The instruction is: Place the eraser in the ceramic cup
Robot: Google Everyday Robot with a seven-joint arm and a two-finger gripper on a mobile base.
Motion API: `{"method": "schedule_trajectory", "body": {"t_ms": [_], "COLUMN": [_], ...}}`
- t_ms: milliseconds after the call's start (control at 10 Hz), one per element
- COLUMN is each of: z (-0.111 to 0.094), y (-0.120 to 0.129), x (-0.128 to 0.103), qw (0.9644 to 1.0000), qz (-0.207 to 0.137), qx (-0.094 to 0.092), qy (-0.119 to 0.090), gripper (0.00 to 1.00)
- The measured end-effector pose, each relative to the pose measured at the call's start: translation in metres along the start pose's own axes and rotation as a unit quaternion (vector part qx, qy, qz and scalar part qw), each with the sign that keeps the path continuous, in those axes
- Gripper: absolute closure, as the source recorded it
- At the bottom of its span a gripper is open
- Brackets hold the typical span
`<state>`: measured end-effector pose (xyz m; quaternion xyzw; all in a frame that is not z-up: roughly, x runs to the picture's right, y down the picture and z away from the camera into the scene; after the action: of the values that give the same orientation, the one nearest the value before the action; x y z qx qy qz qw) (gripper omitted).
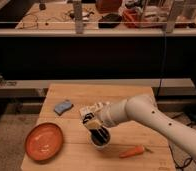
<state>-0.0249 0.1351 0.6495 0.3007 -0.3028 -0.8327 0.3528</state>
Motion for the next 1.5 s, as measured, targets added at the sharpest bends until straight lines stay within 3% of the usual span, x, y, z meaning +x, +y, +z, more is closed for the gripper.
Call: {"method": "schedule_trajectory", "body": {"t_ms": [700, 1500], "z": [0.0065, 0.0073], "y": [-0.0002, -0.0037], "x": [-0.0056, -0.0102], "qw": [0.9998, 0.9994], "qz": [-0.012, -0.027], "qx": [0.015, 0.020], "qy": [0.003, -0.007], "gripper": [0.99, 0.25]}}
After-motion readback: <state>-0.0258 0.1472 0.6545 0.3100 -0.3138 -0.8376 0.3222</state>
